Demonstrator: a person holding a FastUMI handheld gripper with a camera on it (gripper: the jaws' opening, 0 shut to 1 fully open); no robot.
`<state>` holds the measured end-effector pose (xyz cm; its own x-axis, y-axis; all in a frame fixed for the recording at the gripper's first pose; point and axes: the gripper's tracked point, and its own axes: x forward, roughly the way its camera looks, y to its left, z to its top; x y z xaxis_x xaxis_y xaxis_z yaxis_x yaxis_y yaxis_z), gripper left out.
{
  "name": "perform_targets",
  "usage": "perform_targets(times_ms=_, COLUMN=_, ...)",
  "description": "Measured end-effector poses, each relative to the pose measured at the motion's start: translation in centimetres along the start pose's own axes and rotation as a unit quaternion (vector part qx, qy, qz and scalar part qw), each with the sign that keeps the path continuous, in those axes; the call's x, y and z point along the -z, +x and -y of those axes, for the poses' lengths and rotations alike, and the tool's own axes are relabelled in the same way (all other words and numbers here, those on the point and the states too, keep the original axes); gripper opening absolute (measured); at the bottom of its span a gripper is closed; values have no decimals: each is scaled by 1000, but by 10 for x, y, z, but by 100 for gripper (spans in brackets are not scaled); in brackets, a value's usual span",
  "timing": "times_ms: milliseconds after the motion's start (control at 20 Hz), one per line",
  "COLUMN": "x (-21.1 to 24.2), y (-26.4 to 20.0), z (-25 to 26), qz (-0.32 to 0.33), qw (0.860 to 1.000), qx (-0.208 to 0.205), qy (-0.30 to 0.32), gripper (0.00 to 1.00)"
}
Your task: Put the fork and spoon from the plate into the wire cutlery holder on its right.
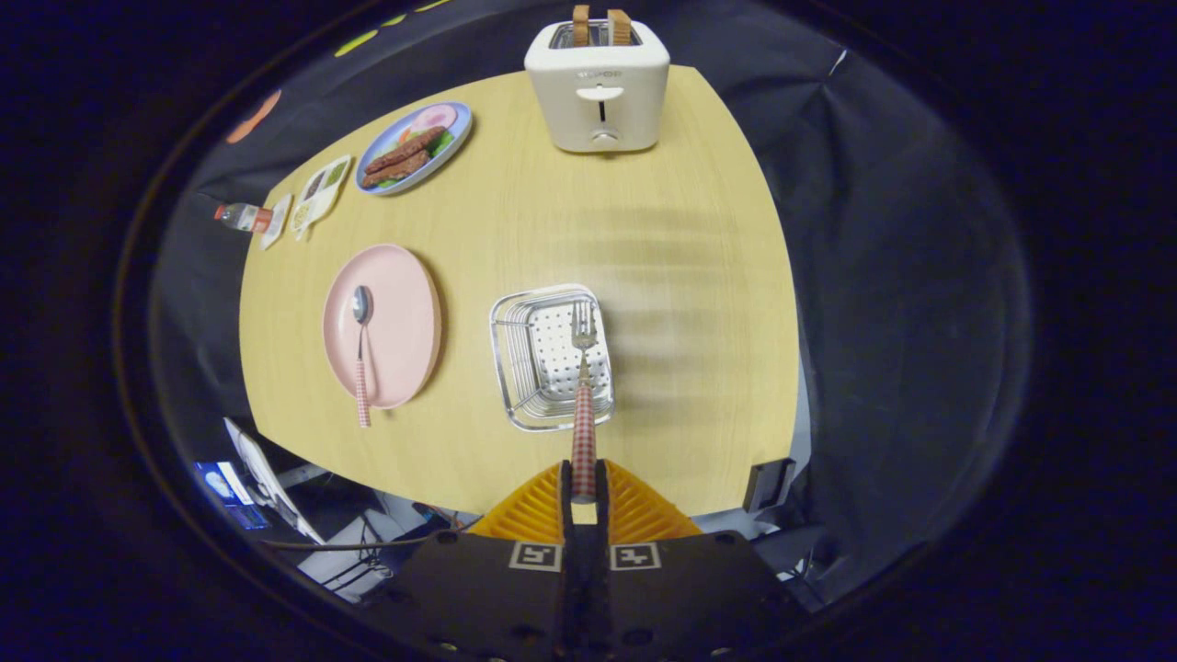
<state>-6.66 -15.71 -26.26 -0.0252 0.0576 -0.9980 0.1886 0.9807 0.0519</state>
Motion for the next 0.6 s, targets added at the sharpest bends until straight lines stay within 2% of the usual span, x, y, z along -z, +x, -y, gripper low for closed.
perform_targets(times_ms=250, x=-1, y=4, z=6, qz=25, qw=999, qx=-6, qy=20, gripper=19)
perform_targets(times_ms=350, x=-5, y=-2, z=4, qz=47, qw=998, qx=-13, qy=25, gripper=33)
perform_targets(times_ms=550, x=-28, y=-30, z=-22, qz=153, qw=988, qx=-22, qy=-7, gripper=83)
perform_targets(times_ms=600, x=-35, y=-39, z=-35, qz=182, qw=983, qx=-28, qy=-14, gripper=87)
